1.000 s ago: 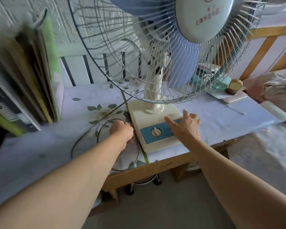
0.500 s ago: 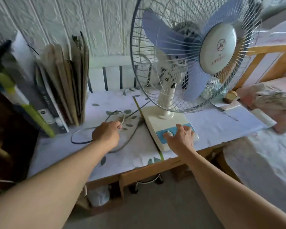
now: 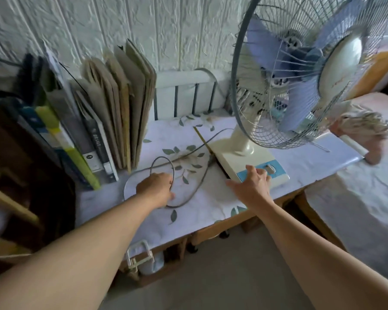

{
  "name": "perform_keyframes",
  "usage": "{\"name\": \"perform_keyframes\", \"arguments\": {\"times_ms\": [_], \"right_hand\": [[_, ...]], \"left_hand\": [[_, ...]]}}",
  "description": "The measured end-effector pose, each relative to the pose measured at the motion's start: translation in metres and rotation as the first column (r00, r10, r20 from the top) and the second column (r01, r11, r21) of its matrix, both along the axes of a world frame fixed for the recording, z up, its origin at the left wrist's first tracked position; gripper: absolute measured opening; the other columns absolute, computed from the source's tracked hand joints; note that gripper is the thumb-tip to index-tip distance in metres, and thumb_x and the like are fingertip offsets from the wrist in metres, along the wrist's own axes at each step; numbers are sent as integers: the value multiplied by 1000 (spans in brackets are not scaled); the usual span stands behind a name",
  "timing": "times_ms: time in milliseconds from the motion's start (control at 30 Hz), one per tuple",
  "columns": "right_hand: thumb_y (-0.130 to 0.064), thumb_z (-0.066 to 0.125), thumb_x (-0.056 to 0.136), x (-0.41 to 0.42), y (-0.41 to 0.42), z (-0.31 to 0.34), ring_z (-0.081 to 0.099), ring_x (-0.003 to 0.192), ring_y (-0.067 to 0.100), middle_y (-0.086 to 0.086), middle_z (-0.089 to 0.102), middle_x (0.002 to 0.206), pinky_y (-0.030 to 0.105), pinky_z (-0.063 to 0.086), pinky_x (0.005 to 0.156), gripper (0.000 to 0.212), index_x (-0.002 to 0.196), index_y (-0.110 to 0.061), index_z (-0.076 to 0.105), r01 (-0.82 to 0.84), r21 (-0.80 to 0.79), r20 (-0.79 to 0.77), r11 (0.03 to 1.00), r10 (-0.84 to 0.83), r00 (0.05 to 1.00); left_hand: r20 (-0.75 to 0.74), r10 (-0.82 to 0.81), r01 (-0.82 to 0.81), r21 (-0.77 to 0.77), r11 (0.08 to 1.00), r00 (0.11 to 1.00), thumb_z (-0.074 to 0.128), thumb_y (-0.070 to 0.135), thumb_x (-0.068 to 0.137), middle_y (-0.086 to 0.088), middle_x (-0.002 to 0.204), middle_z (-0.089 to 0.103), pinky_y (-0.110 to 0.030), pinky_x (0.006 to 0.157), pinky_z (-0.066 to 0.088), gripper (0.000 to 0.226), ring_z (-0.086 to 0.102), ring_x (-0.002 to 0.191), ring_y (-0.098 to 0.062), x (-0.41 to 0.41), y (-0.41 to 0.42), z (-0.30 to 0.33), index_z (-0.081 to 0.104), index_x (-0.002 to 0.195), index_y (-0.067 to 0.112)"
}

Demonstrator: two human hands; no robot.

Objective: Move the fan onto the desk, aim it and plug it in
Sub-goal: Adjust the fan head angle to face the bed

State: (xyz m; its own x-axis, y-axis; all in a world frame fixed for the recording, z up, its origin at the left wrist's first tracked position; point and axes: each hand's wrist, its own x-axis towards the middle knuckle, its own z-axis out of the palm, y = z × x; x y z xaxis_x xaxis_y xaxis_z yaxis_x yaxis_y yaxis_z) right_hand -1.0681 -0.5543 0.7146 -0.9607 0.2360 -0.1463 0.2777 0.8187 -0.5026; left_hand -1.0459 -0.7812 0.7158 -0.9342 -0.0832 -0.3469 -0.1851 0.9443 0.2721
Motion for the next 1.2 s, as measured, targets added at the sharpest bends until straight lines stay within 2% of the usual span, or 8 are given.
{"name": "perform_keyframes", "arguments": {"times_ms": [100,233,367,633,800,933,1100,1200], "right_hand": [[-44,65,76,-3,-1,1,28,128,31,14,37,135,42,29,107,76,139,-14,36,5,4,12,1000,-5,1000],[-39,65,74,-10,-4,-1,29,127,31,12,37,136,42,31,105,72,137,-14,38,4,-4,23,1000,-4,1000],[-36,66,73,-16,-8,-3,28,128,31,12,35,140,40,33,103,75,139,-15,36,-2,31,45,1000,0,999],[-34,68,77,-32,-13,-15,26,129,33,13,30,145,41,31,108,79,144,-18,28,39,117,73,992,-48,996],[-21,63,79,-40,-17,-30,17,137,34,9,19,152,40,19,114,81,147,-25,21,92,235,91,968,-116,989],[-11,51,82,-40,-13,-42,12,142,31,2,18,154,40,10,116,72,146,-29,24,76,320,11,944,-84,996],[-6,47,80,-40,-1,-44,20,138,21,-3,28,144,32,22,112,69,142,-29,29,-26,325,-56,945,47,997],[-13,51,82,-40,7,-41,18,141,18,-6,25,148,31,22,114,69,144,-30,28,-77,299,-30,951,90,996]], "left_hand": [[3,38,-38,-65,997,999,62,55,77,-10,121,60,-34,77,49,60,58,108,-28,-6,5,2,52,117,12],[-154,201,-210,-49,976,968,58,70,69,-14,123,59,-33,68,37,82,59,110,-34,-17,11,16,39,120,9],[-243,142,-124,85,989,959,62,59,75,-12,122,57,-35,75,43,68,58,108,-33,-33,16,24,40,117,11],[-205,-88,135,226,965,975,60,42,83,-10,130,50,-42,95,45,56,50,118,-29,-84,34,20,40,127,14],[-238,-234,298,282,912,942,57,34,87,-10,134,50,-36,96,42,54,49,121,-26,-121,40,14,38,133,15],[-258,-240,325,369,870,936,58,35,86,-8,135,50,-38,96,45,56,51,120,-25,-148,52,12,37,136,19],[-267,-234,342,502,794,935,61,33,85,-5,144,44,-36,104,39,63,47,127,-24,-173,82,35,32,140,21],[-233,-221,314,523,792,947,52,15,92,-16,144,40,-31,102,35,55,42,130,-29,-192,107,48,29,141,4]]}}
